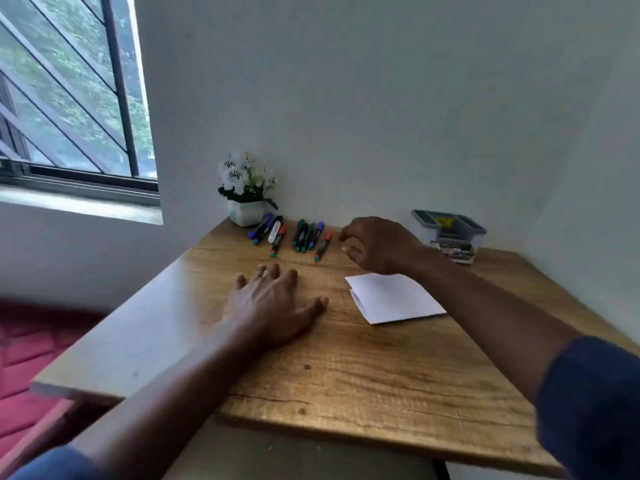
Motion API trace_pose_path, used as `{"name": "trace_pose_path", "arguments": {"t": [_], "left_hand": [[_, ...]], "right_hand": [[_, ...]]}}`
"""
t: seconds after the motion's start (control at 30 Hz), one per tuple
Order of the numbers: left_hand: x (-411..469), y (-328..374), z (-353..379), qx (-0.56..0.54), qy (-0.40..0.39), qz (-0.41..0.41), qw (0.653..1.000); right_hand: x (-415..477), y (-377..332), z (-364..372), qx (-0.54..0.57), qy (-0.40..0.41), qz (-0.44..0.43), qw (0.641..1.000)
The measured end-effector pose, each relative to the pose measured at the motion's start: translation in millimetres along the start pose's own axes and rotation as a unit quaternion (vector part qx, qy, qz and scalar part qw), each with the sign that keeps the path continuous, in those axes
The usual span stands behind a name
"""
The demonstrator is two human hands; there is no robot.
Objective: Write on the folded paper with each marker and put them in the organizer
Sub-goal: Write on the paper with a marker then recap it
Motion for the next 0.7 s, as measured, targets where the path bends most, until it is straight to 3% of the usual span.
{"name": "trace_pose_path", "arguments": {"t": [0.27,0.5,0.63,0.7], "left_hand": [[15.1,-1.8,10.2,0.002,-0.026,0.023,0.999],[20.3,-1.3,11.0,-0.001,-0.021,0.028,0.999],[16.8,-1.1,7.0,-0.008,-0.016,0.028,0.999],[15.3,-0.1,5.9,-0.008,-0.023,0.027,0.999]], "right_hand": [[63.5,8.6,55.5,-0.088,-0.100,-0.031,0.991],[68.4,4.4,58.1,-0.226,-0.081,-0.145,0.960],[55.5,-7.2,33.5,-0.235,0.008,-0.184,0.955],[43.4,-6.8,1.7,-0.145,0.099,-0.147,0.973]]}}
Point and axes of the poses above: each hand's wrist, its own x-axis towards the middle knuckle, its own z-axis out of the palm, y = z × x, the point moved 10 cm from there along x, towards the middle knuckle, and after that the axes turned 9 degrees about -z, right-handed, at the moved point
